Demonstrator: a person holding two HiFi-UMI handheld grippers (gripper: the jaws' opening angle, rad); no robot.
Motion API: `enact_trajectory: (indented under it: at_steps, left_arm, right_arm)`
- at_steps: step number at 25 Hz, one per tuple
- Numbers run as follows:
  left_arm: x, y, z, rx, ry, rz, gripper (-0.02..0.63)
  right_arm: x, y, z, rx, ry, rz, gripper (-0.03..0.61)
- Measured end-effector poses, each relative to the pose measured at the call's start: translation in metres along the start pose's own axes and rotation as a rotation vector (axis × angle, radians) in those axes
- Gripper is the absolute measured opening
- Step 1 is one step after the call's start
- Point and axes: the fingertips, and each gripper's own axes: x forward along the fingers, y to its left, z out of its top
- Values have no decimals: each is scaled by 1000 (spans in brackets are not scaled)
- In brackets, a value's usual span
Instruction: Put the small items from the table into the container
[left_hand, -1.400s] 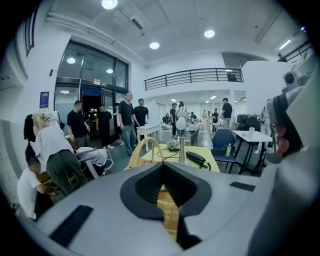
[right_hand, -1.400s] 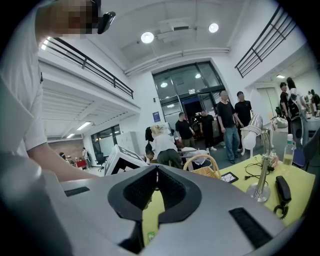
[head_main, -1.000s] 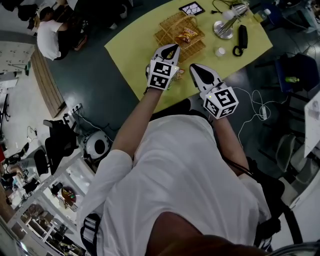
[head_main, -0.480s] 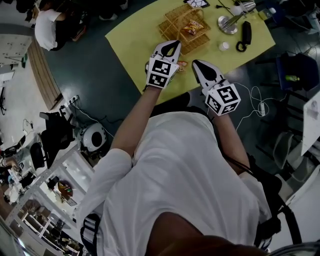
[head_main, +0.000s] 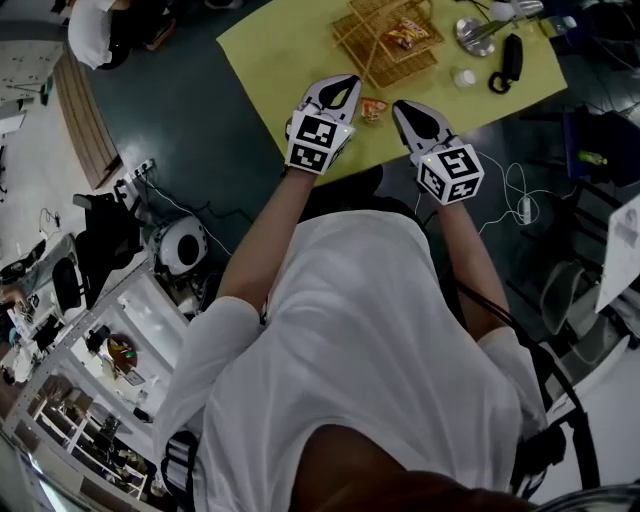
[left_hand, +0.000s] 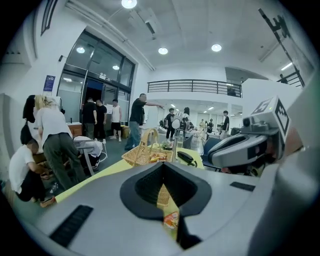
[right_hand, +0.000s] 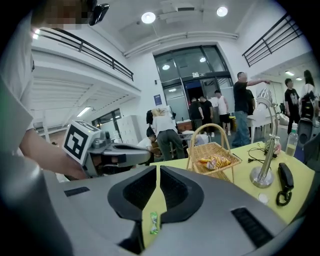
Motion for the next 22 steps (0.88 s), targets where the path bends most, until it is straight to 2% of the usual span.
enact_trajectory:
  at_steps: [4, 7, 11, 17, 22]
  left_arm:
    - [-17, 8, -14, -43, 16, 37, 9]
    - [-29, 9, -27, -70, 31, 47, 9]
    - [-45, 11, -48, -99, 59, 57, 9]
    - [-62, 18, -63, -119, 91, 76, 9]
    - [-67, 17, -72, -120, 103, 64, 9]
  right_arm:
    - [21, -10, -38, -21, 87, 17, 19]
    - [38, -16, -68, -24, 166, 33, 77]
    - [59, -28, -112, -38, 270, 33, 108]
    - [89, -39, -184, -78, 444, 51, 131]
    - [103, -47, -216, -60, 514, 38, 150]
